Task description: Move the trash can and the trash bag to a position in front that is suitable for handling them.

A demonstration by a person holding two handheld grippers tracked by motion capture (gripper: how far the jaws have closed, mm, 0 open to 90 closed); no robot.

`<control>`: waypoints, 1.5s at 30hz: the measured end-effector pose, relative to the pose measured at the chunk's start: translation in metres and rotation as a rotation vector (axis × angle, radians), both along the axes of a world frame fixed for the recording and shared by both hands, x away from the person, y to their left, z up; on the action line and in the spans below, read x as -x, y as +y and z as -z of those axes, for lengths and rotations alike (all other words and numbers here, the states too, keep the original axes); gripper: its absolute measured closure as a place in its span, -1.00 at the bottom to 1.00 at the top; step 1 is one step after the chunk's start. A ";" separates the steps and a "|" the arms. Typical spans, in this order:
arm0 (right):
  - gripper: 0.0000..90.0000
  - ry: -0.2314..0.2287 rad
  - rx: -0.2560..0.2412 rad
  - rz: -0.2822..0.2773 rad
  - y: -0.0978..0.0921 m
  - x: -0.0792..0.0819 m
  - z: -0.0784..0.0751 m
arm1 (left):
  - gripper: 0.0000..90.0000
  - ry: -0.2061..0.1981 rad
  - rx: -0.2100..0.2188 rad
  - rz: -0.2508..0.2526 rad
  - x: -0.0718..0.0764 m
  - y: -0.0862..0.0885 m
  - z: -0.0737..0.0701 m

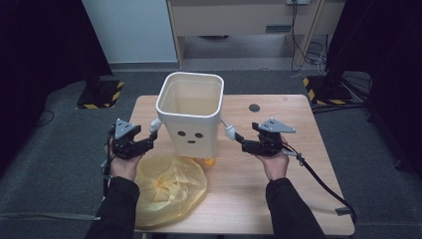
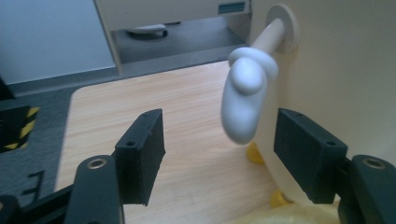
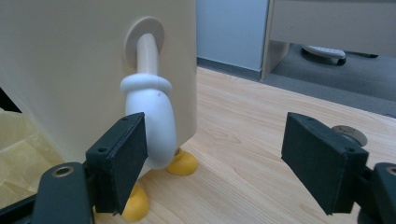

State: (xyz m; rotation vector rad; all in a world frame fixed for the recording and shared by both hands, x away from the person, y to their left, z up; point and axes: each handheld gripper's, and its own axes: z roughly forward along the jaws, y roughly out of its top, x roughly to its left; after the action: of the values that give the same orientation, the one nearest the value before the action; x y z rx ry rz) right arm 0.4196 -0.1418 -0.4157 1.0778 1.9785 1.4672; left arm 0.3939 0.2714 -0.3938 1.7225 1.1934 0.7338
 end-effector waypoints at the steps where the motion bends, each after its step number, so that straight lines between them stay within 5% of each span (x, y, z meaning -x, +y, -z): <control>1: -0.48 0.003 -0.006 -0.004 0.000 0.000 -0.001 | -0.24 -0.003 -0.003 0.003 -0.001 -0.002 0.001; 5: -0.47 -0.004 -0.031 -0.025 0.001 0.001 -0.002 | -0.18 -0.012 -0.003 0.007 -0.004 -0.005 0.003; 14: -0.15 -0.009 0.016 -0.085 0.024 -0.005 0.004 | 0.16 0.000 0.024 0.046 -0.018 -0.009 0.011; 18: 0.33 -0.006 -0.004 -0.115 0.032 -0.006 0.007 | 0.32 0.022 0.037 0.055 -0.021 -0.009 0.013; 35: 0.39 0.046 -0.032 -0.100 0.020 0.001 0.001 | 0.52 0.037 0.059 0.097 -0.021 -0.024 0.012; 45: 0.40 0.052 -0.033 -0.064 -0.019 0.016 -0.003 | 0.53 0.045 0.067 0.157 -0.019 -0.059 0.012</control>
State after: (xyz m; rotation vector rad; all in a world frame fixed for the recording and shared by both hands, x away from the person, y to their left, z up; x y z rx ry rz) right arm 0.4039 -0.1610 -0.4127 1.0858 2.0493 1.5245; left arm 0.4127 0.2120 -0.4055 1.7623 1.0859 0.5577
